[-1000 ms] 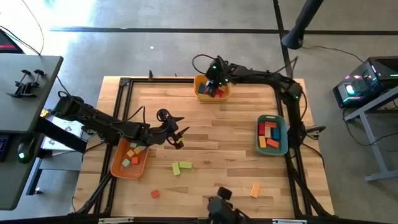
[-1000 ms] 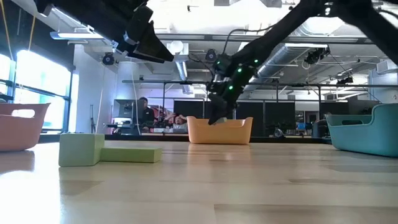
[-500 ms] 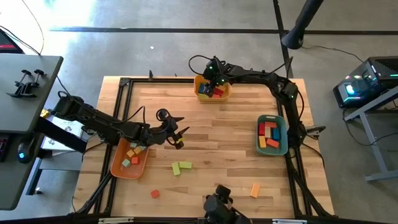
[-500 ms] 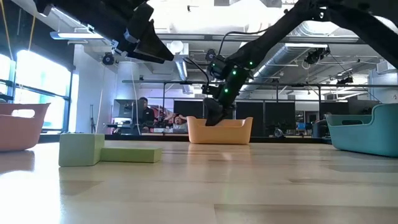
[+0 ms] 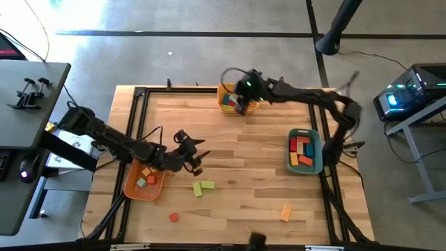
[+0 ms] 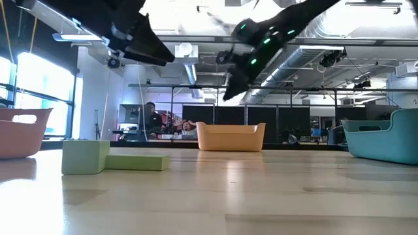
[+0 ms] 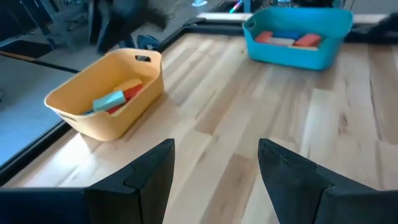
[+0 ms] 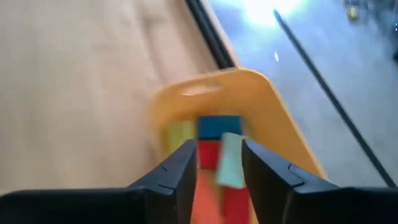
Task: Sort blocks by size
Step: Put the green thick rectangular block into the blue bin
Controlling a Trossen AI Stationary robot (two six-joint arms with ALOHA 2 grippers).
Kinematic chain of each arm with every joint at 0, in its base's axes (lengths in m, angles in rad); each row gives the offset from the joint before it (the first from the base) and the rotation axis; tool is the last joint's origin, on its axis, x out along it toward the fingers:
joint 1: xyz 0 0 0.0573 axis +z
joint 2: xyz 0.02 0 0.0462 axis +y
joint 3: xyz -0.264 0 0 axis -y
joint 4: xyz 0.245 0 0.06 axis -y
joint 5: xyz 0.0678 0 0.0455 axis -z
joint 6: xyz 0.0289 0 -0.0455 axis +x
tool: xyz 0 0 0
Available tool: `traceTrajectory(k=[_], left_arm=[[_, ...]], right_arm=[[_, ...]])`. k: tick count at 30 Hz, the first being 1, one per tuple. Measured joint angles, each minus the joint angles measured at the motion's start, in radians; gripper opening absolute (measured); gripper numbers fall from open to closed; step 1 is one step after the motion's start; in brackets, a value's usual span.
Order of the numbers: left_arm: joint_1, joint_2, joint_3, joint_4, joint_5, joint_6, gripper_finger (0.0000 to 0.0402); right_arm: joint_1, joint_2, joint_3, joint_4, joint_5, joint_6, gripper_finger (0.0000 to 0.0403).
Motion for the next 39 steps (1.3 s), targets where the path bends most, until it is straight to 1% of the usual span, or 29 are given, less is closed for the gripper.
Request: traceTrajectory(k=[4,6,9,12,14,16,18,20,22,24,27,29,32,35,37,39], left_arm=[[-0.064,0.000,0.000,-0.043,0.001,-0.015,0.0218],[-0.099,0.000,0.000,-0.021,0.001,-0.020,0.0218],[-0.141,0.000,0.000,0.038,0.002,-0.021,0.0218],[-0.157,0.009,0.000,0.068,0.038,-0.043,0.0218],[-0.155,0.025,0.000,0.071,0.075,-0.069,0.0218],[-0.152,0.054,0.000,0.070,0.131,-0.098,0.0218],[-0.150,0.088,0.000,0.044,0.244,-0.087,0.0218],[-0.158,0.124,0.000,0.030,0.363,-0.041,0.0218],[-0.183,0.153,0.001,0.028,0.442,0.017,0.0218],[-0.215,0.180,0.027,-0.003,0.483,0.072,0.0218],[-0.256,0.200,0.088,-0.088,0.487,0.102,0.0218],[-0.276,0.206,0.131,-0.180,0.489,0.089,0.0218],[-0.300,0.205,0.179,-0.382,0.488,0.030,0.0218],[-0.312,0.204,0.185,-0.546,0.488,-0.030,0.0218],[-0.310,0.209,0.166,-0.569,0.474,-0.045,0.0218],[-0.301,0.217,0.148,-0.554,0.438,-0.046,0.0218]], right_arm=[[0.104,-0.214,-0.262,0.143,-0.010,0.025,0.0105],[0.172,-0.311,-0.393,0.237,-0.025,0.082,0.0098],[0.291,-0.425,-0.581,0.416,-0.055,0.185,0.0091],[0.427,-0.485,-0.750,0.645,-0.071,0.281,0.0089],[0.516,-0.496,-0.839,0.818,-0.069,0.330,0.0089],[0.603,-0.496,-0.905,0.949,-0.044,0.365,0.0089],[0.682,-0.495,-0.939,1.017,0.005,0.392,0.0089],[0.750,-0.495,-0.949,1.026,0.078,0.411,0.0089],[0.804,-0.494,-0.949,1.019,0.151,0.414,0.0089],[0.843,-0.493,-0.948,1.020,0.212,0.406,0.0089],[0.871,-0.493,-0.948,1.025,0.287,0.383,0.0089],[0.874,-0.493,-0.948,1.027,0.323,0.378,0.0089],[0.870,-0.492,-0.948,1.027,0.349,0.376,0.0089],[0.860,-0.492,-0.948,1.027,0.349,0.384,0.0089],[0.856,-0.492,-0.948,1.027,0.349,0.383,0.0089],[0.856,-0.492,-0.948,1.027,0.349,0.383,0.0089]])
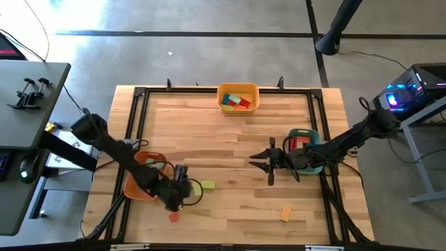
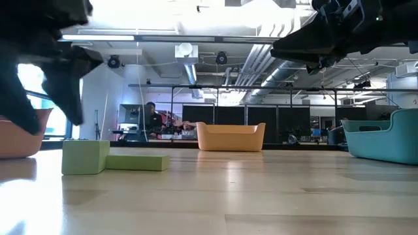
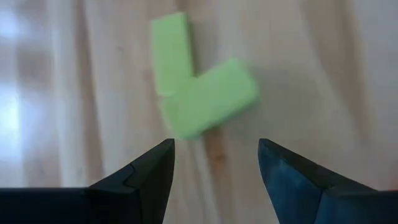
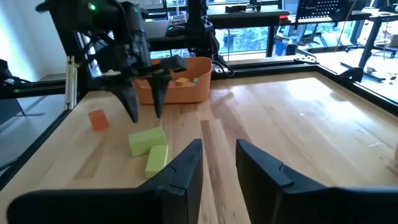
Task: Sort blocks by size
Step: Put the green thick rectangular block into the blue bin
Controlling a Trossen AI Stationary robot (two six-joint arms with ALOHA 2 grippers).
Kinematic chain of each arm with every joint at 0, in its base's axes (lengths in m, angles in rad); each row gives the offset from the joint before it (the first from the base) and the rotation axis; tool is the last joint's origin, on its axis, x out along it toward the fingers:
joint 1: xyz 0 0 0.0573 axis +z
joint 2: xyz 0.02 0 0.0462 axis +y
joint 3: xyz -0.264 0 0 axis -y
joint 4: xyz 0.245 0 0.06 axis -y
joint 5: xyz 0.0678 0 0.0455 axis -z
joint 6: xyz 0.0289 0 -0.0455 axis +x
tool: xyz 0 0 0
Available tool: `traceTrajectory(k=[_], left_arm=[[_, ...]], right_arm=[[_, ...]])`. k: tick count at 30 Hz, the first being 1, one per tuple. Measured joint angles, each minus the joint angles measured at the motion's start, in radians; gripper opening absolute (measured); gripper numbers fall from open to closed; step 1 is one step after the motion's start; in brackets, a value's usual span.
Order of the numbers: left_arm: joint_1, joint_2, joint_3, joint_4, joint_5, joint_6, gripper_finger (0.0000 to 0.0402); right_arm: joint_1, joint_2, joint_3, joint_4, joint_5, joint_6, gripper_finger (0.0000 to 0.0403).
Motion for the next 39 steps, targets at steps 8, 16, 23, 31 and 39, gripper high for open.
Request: traceTrajectory(k=[8,16,23,31,39], left_arm=[[0.069,0.068,-0.050,0.248,-0.034,0.028,0.0218],[0.155,0.185,-0.051,0.428,0.034,0.026,0.0218],[0.198,0.234,-0.050,0.531,0.092,0.100,0.0218],[0.204,0.257,-0.051,0.591,0.088,0.105,0.0218],[0.203,0.314,-0.052,0.705,0.070,0.130,0.0187]], right_arm=[[0.000,0.000,0.000,-0.004,0.000,0.000,0.0089],[0.000,0.001,0.000,-0.007,0.000,0.003,0.0089],[0.000,0.001,0.001,-0.010,0.000,0.010,0.0089],[0.000,0.001,0.001,-0.025,0.000,0.026,0.0089],[0.002,0.001,0.001,-0.030,-0.017,0.026,0.0089]])
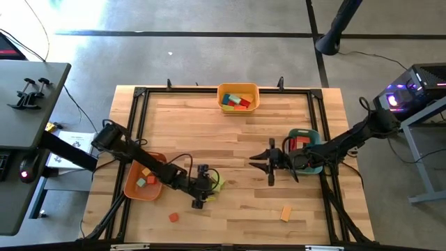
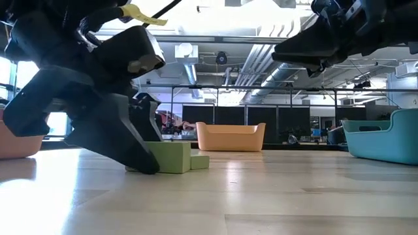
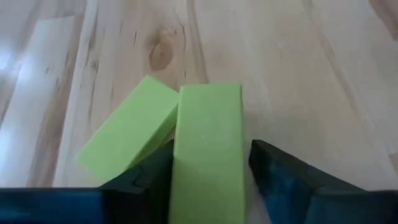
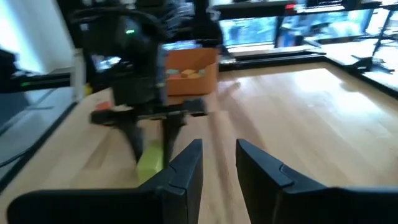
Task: Sort blocks by size
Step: Put the green thick rectangular block into the blue bin
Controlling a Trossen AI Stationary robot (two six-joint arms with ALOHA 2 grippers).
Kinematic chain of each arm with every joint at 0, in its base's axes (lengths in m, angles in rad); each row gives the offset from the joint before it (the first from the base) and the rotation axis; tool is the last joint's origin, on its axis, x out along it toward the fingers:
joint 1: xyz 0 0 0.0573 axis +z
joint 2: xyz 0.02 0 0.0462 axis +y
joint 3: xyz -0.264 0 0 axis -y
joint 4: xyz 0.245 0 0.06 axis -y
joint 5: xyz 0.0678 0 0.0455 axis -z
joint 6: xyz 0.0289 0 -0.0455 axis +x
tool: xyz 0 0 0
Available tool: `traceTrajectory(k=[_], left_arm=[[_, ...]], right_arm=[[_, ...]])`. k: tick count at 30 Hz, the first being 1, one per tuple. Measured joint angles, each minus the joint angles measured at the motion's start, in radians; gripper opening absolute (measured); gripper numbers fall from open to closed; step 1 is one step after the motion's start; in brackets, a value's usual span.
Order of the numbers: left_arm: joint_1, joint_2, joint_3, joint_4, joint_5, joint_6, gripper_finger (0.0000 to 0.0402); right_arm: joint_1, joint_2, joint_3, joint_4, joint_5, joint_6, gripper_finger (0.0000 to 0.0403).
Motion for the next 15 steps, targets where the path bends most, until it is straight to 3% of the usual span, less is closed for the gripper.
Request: traceTrajectory(k=[5,10,15], left_arm=[[0.001,-0.016,0.000,-0.011,0.012,-0.024,0.0096],[0.002,-0.107,-0.005,-0.052,0.010,-0.024,0.0095],[0.024,-0.238,-0.001,-0.111,-0.066,-0.048,0.0095]], right_arm=[[0.000,0.000,0.000,-0.007,-0.117,-0.013,0.0089],[0.000,0.007,0.001,0.056,-0.196,-0.184,0.0089],[-0.005,0.067,0.093,0.035,-0.195,-0.366,0.0106]])
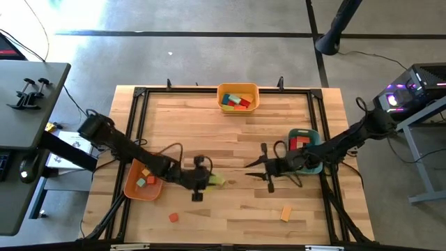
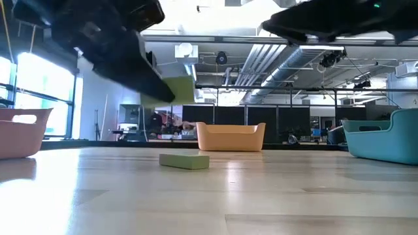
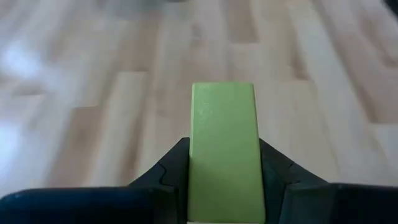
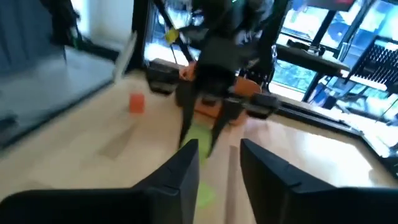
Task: Sort blocks by size
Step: Put the green thick rectangular block into the blue bin
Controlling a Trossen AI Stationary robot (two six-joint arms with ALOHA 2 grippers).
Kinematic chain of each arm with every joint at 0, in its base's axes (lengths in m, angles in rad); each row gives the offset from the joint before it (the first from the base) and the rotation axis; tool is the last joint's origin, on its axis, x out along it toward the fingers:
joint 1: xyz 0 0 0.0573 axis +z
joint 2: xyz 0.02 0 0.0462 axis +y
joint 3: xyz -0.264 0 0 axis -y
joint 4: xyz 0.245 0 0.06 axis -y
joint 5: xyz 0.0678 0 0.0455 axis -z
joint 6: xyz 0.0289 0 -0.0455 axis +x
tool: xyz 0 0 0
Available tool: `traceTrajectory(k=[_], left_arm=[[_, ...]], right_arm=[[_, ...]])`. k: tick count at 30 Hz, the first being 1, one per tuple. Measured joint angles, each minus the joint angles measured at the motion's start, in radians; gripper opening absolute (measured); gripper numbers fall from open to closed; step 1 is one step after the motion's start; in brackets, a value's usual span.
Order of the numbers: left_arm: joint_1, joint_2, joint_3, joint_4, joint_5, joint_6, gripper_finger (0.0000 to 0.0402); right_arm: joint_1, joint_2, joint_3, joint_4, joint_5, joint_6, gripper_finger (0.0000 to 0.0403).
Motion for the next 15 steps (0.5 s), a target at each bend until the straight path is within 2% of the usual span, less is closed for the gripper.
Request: traceTrajectory(k=[3,8,11,15], left_arm=[[0.029,-0.073,-0.001,-0.047,-0.029,-0.040,0.0095],[0.086,-0.158,0.000,-0.040,0.011,-0.057,0.0095],[0.126,-0.182,0.000,0.007,0.092,-0.079,0.0095],[0.164,-0.179,0.000,0.067,0.209,-0.115,0.0095]], right_arm=[[-0.012,0.060,0.089,-0.097,0.003,-0.108,0.0134],[-0.036,0.169,0.268,-0.276,0.054,-0.280,0.0196],[-0.041,0.231,0.371,-0.405,0.123,-0.442,0.0231],[-0.037,0.306,0.473,-0.454,0.183,-0.628,0.0257]])
